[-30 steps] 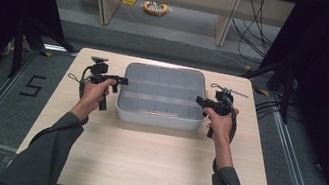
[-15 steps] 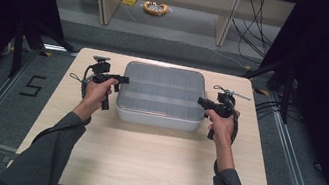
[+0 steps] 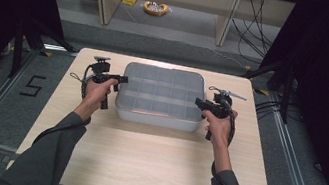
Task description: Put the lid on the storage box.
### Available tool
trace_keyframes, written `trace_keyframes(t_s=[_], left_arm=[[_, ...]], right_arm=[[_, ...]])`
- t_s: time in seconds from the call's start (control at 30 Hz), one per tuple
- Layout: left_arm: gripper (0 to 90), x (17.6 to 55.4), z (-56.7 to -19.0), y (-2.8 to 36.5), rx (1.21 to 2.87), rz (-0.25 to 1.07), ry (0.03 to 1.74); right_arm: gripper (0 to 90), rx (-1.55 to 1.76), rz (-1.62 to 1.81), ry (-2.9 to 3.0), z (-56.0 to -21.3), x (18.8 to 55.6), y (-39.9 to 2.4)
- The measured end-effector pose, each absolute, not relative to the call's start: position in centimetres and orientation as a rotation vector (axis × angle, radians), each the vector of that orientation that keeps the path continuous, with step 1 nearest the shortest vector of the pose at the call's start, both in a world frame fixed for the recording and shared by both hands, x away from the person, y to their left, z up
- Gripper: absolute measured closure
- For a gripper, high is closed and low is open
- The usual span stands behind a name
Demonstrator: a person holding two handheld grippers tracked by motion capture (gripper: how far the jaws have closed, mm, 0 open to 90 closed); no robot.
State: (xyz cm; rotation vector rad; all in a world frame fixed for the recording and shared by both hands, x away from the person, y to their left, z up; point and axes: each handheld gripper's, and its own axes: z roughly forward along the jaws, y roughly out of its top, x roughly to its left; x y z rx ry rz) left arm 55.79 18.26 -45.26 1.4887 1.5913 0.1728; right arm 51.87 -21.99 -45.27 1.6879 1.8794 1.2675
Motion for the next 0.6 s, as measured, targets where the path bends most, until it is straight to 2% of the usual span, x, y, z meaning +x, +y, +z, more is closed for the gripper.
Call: trace_keyframes(t_s=[0.17, 0.33, 0.47, 0.6], left_arm=[[58.6, 56.42, -45.26, 17.79, 1.497, 0.205, 1.586], [58.4, 56.61, -45.72, 18.08, 1.478, 0.173, 1.607], [51.1, 56.3, -45.65, 18.35, 1.469, 0.16, 1.614], [51.0, 55.84, -45.39, 18.75, 1.45, 0.162, 1.604]], right_arm=[[52.0, 1.68, 1.244, 1.881, -45.26, 52.1, -21.74], [50.8, 1.713, 1.264, 1.862, -45.41, 52.12, -21.61], [50.5, 1.734, 1.289, 1.87, -45.5, 51.83, -21.69], [51.1, 1.704, 1.306, 1.877, -45.68, 51.69, -22.2]])
